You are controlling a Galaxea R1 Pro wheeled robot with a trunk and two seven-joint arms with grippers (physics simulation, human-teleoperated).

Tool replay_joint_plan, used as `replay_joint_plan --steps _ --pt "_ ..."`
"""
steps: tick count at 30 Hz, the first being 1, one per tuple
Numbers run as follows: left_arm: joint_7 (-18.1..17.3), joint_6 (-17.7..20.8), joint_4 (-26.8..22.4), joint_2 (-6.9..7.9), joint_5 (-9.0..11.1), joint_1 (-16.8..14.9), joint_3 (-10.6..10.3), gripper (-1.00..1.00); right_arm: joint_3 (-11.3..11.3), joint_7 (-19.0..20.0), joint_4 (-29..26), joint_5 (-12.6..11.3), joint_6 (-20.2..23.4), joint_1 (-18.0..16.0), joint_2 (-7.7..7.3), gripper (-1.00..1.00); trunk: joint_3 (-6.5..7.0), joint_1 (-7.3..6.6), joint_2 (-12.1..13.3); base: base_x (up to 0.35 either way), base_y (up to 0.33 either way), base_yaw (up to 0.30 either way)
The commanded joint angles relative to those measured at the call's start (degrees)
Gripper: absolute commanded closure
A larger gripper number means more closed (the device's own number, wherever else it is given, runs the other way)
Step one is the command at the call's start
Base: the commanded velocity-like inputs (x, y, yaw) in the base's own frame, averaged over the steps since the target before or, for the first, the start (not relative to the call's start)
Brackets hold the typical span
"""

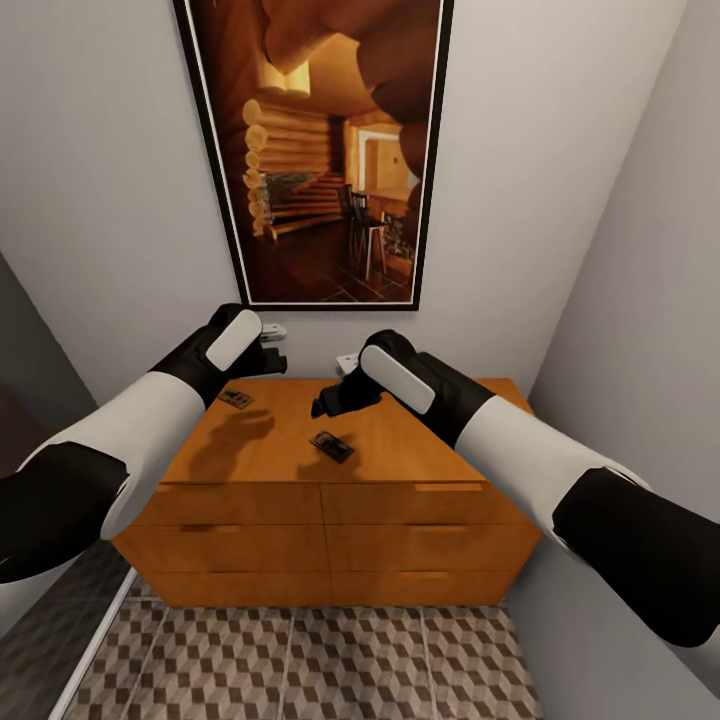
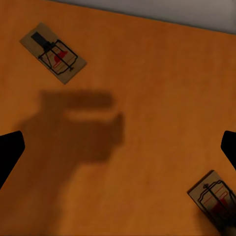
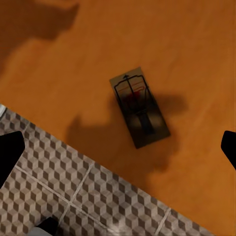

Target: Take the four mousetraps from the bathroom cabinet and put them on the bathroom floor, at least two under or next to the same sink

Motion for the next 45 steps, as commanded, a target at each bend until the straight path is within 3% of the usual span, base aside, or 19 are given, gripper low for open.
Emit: replay_joint_plan --steps 1,19,26,35,45 --pt "0.0 0.0 0.01 0.0 0.0 0.0 0.0 -1.0 0.15 0.0 0.0 -0.03 -0.01 0.0 -0.03 -1.0 0.0 0.0 0.0 0.0 0.0 0.0" --pt "0.0 0.0 0.1 -0.54 0.0 0.11 -0.07 -1.0 1.28 0.0 0.16 0.39 -0.27 0.0 -0.49 -1.0 0.0 0.0 0.0 0.0 0.0 0.0" --pt "0.0 0.0 0.09 -0.6 0.0 0.28 -0.09 -1.0 3.11 0.46 0.13 0.59 -0.36 0.0 -0.57 -1.0 0.0 0.0 0.0 0.0 0.0 0.0" --pt "-0.06 -0.03 0.06 -0.62 0.23 0.48 -0.05 -1.0 7.07 2.78 -0.37 1.03 -0.46 0.0 -0.47 -1.0 0.0 0.0 0.0 0.105 -0.012 0.0" --pt "-0.14 -0.13 0.09 -0.62 2.97 0.69 -0.08 -1.0 9.37 5.43 -1.28 2.84 -0.67 0.0 -0.26 -1.0 0.0 0.0 0.0 0.162 -0.043 0.0"
